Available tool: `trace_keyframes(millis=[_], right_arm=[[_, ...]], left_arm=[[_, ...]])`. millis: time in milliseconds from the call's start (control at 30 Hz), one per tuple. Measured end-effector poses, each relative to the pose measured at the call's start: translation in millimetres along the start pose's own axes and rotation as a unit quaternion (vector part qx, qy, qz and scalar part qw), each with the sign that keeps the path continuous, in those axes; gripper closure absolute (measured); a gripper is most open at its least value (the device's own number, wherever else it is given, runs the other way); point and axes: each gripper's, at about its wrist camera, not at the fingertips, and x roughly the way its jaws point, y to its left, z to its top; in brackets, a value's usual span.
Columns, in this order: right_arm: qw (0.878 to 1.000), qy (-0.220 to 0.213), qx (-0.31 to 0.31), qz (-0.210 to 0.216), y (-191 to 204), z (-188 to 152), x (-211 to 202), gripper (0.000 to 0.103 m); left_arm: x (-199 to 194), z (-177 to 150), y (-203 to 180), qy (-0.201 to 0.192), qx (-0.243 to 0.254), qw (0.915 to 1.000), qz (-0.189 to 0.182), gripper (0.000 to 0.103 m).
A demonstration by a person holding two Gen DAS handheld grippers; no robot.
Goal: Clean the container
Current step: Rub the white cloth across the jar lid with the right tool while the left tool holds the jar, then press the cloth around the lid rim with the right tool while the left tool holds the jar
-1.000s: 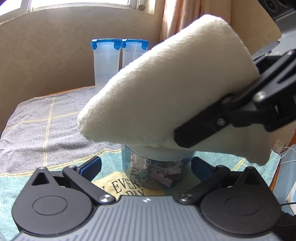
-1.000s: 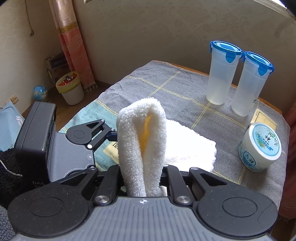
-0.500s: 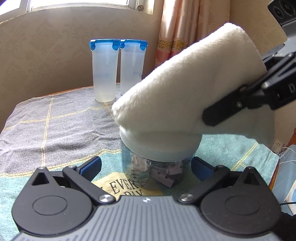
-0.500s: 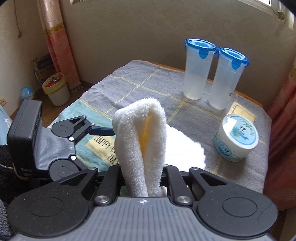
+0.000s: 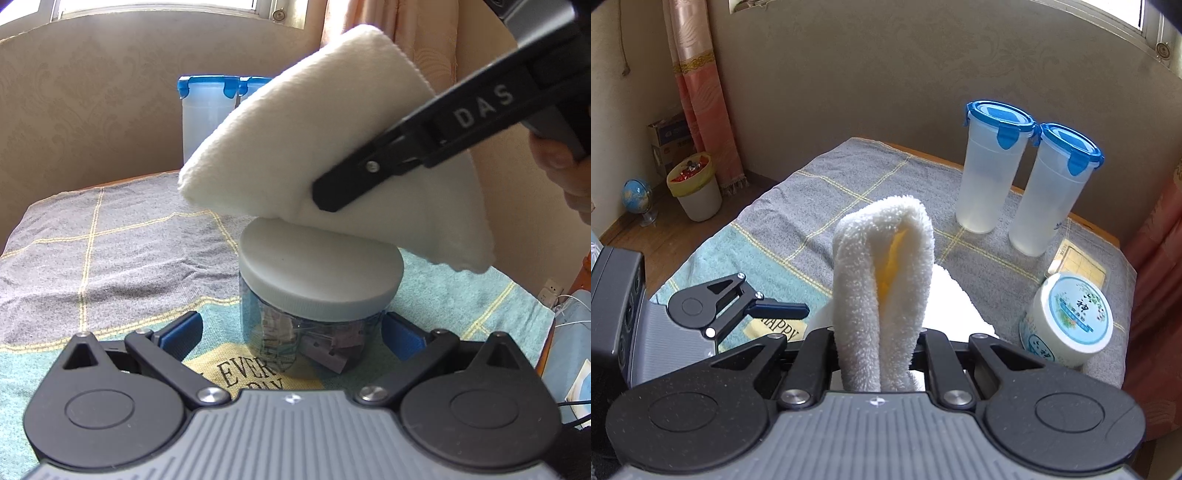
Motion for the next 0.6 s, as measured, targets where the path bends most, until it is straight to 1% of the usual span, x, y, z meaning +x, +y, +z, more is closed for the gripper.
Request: trace_keyframes(millis=[200, 367, 600], right_arm=[[1.0, 0.008, -0.02, 0.011, 15.0, -0.9, 4.8, 0.088], [0.999, 0.019, -0.041, 0.022, 28.2, -9.1, -0.4, 0.088], [0.998, 0.03, -0.048, 0.03, 34.6, -21.3, -13.5, 0.088]], left_arm=[[0.1, -0.3, 0.8, 0.0, -0.002, 1.0, 0.0, 0.0], [0.0, -0.8, 0.9, 0.0, -0.004, 1.0, 0.001, 0.0], [-0.9, -1.7, 0.1, 0.002, -0.005, 1.0, 0.007, 0.0]])
